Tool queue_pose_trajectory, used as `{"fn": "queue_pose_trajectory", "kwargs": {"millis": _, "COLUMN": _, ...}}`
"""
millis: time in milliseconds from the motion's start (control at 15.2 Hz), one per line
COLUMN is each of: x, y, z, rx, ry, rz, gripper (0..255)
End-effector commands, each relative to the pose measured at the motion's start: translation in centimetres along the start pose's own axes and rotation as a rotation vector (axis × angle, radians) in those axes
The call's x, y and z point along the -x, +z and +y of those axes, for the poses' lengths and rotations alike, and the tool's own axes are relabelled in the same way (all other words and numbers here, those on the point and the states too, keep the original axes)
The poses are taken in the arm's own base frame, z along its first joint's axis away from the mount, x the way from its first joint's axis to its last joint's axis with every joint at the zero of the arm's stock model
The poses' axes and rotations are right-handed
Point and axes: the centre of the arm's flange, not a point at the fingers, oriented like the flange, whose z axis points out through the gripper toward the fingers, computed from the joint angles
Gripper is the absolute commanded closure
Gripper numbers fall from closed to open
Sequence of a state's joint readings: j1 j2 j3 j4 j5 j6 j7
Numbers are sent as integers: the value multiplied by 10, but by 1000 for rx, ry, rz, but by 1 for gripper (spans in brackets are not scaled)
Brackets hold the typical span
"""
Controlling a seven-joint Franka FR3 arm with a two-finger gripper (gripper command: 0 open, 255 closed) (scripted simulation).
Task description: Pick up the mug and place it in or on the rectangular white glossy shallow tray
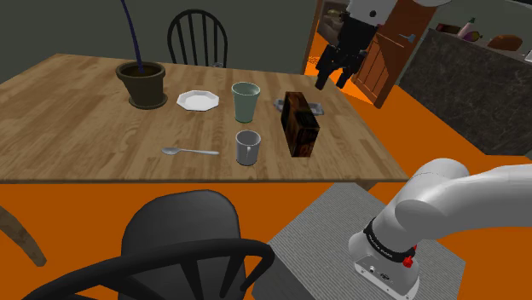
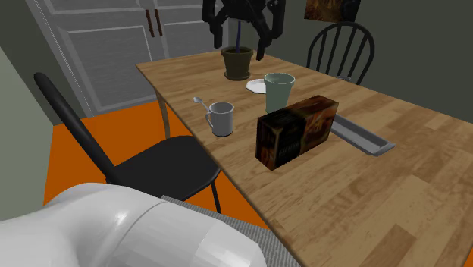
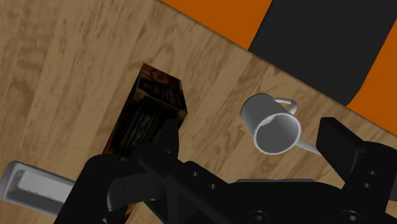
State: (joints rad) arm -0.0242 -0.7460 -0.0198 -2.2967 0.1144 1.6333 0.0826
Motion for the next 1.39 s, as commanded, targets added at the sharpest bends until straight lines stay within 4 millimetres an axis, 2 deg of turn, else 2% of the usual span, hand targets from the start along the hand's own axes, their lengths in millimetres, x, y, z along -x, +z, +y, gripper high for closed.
{"fn": "queue_pose_trajectory", "kwargs": {"millis": 0, "x": 0, "y": 0, "z": 0, "rx": 0, "ry": 0, "rz": 0, "gripper": 0}}
{"fn": "queue_pose_trajectory", "kwargs": {"millis": 1320, "x": -117, "y": 227, "z": -73, "rx": 67, "ry": 65, "rz": 21, "gripper": 0}}
